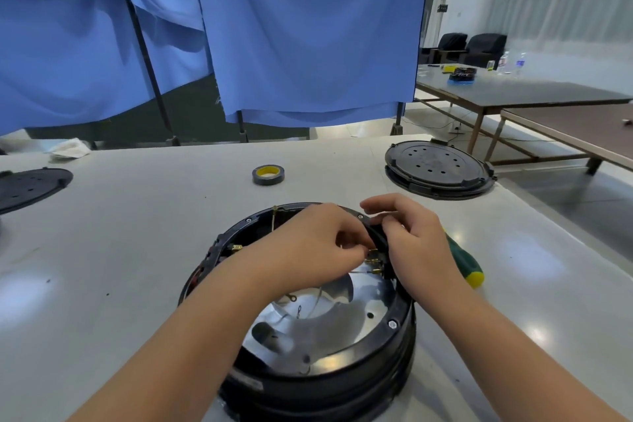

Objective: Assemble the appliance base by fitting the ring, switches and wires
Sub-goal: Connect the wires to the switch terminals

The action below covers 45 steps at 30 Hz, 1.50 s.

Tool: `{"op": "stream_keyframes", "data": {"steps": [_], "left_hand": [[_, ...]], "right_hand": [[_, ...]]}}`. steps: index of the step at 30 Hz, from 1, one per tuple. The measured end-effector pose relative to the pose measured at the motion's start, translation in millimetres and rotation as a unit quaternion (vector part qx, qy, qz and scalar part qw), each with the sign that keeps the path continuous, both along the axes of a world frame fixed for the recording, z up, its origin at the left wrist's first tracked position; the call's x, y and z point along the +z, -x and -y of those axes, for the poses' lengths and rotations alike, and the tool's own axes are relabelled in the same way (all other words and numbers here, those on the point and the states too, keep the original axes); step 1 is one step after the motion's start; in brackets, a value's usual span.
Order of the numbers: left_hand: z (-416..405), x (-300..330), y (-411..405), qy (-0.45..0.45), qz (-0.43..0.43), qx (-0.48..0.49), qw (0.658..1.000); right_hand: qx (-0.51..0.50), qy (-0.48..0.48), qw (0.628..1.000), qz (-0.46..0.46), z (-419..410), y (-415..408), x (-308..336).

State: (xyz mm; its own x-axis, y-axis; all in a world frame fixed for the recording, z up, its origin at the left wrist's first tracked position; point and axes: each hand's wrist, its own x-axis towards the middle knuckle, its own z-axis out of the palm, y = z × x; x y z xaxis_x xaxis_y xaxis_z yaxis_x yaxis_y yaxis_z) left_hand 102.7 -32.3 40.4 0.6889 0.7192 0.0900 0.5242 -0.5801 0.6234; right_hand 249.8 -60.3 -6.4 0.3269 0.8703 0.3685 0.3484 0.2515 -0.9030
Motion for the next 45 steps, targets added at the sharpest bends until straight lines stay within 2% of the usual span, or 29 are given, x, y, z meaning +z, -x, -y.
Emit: {"op": "stream_keyframes", "data": {"steps": [8,14,18,27,38,45], "left_hand": [[-4.3,-7.2,3.4,0.019,0.027,0.000,0.999],[-3.2,-7.3,3.3,0.016,0.018,-0.002,1.000],[-1.4,-6.7,2.9,0.015,0.014,-0.003,1.000],[-1.8,-8.2,2.9,0.013,0.011,-0.008,1.000],[-4.2,-12.9,0.4,-0.032,-0.002,-0.006,0.999],[-1.5,-13.5,-5.0,-0.071,-0.050,-0.002,0.996]], "right_hand": [[0.001,0.010,0.999,-0.036,-2.6,-1.4,-1.5],[0.000,0.040,0.999,-0.002,-3.6,-1.0,-2.7],[0.030,0.061,0.997,-0.033,-5.2,-1.2,-2.7],[0.042,0.051,0.997,-0.029,-7.3,-2.6,-4.5],[0.040,0.045,0.998,-0.023,-9.1,-3.0,-6.9],[0.034,0.043,0.998,-0.033,-11.1,-1.5,-7.9]]}}
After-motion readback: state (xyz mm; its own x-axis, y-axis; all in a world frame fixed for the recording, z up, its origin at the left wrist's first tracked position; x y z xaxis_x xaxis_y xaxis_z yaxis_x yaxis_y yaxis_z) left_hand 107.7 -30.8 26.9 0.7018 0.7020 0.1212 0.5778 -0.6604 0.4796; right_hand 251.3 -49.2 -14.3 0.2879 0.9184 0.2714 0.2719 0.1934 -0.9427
